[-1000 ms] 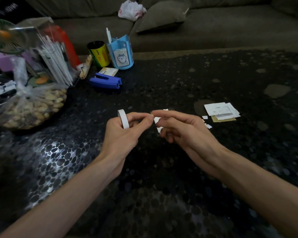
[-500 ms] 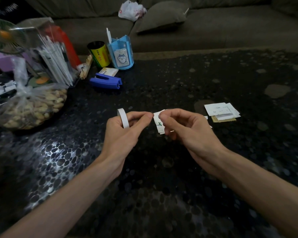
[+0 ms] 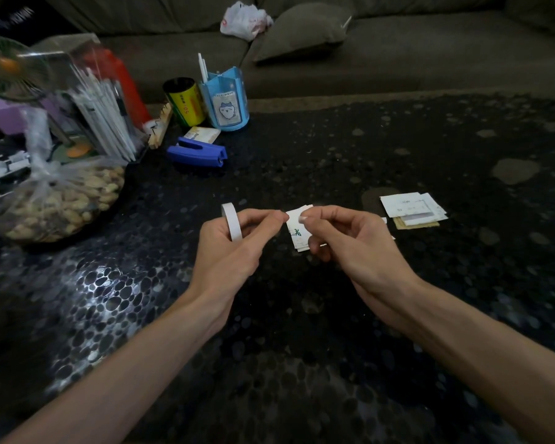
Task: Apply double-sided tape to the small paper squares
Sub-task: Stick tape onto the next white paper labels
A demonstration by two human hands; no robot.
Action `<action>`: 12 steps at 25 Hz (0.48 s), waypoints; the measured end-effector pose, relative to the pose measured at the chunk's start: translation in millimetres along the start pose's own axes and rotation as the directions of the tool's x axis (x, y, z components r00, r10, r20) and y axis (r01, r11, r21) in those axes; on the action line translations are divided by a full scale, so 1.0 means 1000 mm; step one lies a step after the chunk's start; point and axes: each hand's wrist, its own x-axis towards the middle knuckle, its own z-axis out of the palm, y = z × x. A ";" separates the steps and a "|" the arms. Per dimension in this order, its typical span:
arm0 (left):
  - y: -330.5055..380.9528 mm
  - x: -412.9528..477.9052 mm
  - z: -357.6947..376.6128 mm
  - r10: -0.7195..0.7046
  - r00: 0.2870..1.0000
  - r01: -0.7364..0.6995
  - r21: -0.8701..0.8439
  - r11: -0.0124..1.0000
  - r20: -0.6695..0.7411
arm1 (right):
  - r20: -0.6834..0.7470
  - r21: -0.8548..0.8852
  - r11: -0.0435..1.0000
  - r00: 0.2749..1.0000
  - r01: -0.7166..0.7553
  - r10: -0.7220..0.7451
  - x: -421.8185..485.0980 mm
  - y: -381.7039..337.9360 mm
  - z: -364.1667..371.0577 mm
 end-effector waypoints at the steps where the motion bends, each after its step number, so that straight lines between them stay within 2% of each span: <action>1: 0.000 0.000 0.000 0.010 1.000 -0.010 0.011 1.000 0.007 | 0.002 -0.003 1.000 1.000 0.002 -0.002 -0.001 -0.001 0.000; 12: -0.006 0.001 0.002 0.078 0.995 -0.080 0.028 0.996 0.059 | -0.019 0.009 1.000 1.000 0.005 -0.005 -0.006 -0.007 -0.001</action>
